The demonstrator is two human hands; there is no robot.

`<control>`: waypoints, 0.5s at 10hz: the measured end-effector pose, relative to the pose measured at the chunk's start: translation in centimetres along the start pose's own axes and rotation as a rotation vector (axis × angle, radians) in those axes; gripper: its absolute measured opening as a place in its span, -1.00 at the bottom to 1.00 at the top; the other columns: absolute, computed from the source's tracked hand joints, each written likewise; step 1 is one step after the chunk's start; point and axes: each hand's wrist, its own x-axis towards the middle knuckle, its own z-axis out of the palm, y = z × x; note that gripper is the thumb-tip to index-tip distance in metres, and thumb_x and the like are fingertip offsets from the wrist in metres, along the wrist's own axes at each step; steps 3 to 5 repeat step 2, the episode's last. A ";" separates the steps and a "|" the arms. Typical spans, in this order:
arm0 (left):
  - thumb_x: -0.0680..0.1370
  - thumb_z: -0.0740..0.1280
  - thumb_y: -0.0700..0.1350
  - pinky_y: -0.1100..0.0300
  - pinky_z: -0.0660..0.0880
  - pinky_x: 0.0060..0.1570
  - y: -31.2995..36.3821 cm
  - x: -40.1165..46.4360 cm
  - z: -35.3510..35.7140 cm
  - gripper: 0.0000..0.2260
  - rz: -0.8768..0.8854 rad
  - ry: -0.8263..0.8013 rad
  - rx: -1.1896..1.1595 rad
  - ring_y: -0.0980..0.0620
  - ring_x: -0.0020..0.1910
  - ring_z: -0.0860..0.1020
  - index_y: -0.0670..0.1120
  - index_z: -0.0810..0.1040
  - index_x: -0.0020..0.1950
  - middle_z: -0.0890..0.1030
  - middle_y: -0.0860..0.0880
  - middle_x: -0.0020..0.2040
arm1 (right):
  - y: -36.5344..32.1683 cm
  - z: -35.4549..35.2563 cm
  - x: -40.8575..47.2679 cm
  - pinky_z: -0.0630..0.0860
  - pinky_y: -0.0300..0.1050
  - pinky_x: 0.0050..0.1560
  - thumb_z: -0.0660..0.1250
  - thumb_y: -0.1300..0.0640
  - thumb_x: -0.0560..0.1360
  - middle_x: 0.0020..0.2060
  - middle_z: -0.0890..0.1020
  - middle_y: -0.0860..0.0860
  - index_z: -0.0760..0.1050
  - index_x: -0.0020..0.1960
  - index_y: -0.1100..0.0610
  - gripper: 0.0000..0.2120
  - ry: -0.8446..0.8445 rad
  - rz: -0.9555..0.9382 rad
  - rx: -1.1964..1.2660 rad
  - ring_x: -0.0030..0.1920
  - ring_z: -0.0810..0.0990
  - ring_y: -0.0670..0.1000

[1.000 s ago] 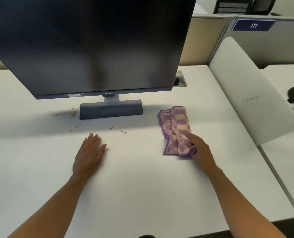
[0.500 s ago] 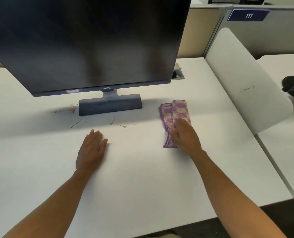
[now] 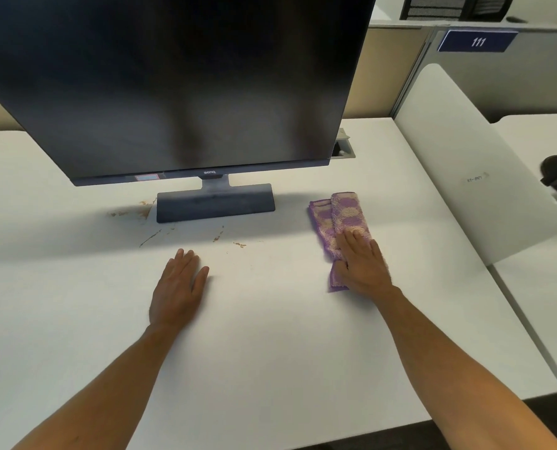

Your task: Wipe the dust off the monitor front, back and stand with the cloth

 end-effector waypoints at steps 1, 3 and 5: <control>0.65 0.06 0.12 0.22 -0.13 0.48 -0.1 0.0 0.1 -0.48 0.009 -0.004 0.025 0.06 0.56 0.06 -0.13 0.28 0.52 0.23 -0.03 0.55 | -1.7 -0.1 -0.3 -0.12 0.19 0.51 0.00 -0.15 0.61 0.57 0.09 0.01 0.03 0.58 0.04 -0.41 0.070 0.041 0.002 0.57 -0.01 0.06; 0.65 0.05 0.13 0.24 -0.18 0.48 0.3 0.2 0.1 -0.47 -0.007 0.027 0.003 0.07 0.57 0.02 -0.13 0.25 0.54 0.19 -0.02 0.57 | -4.1 -0.2 -0.4 -0.08 0.18 0.51 -0.02 -0.18 0.60 0.56 0.17 0.05 0.13 0.56 0.08 -0.39 0.198 0.022 0.054 0.56 0.07 0.09; 0.65 0.05 0.13 0.24 -0.18 0.48 0.3 0.2 0.1 -0.47 -0.007 0.027 0.003 0.07 0.57 0.02 -0.13 0.25 0.54 0.19 -0.02 0.57 | -4.1 -0.2 -0.4 -0.08 0.18 0.51 -0.02 -0.18 0.60 0.56 0.17 0.05 0.13 0.56 0.08 -0.39 0.198 0.022 0.054 0.56 0.07 0.09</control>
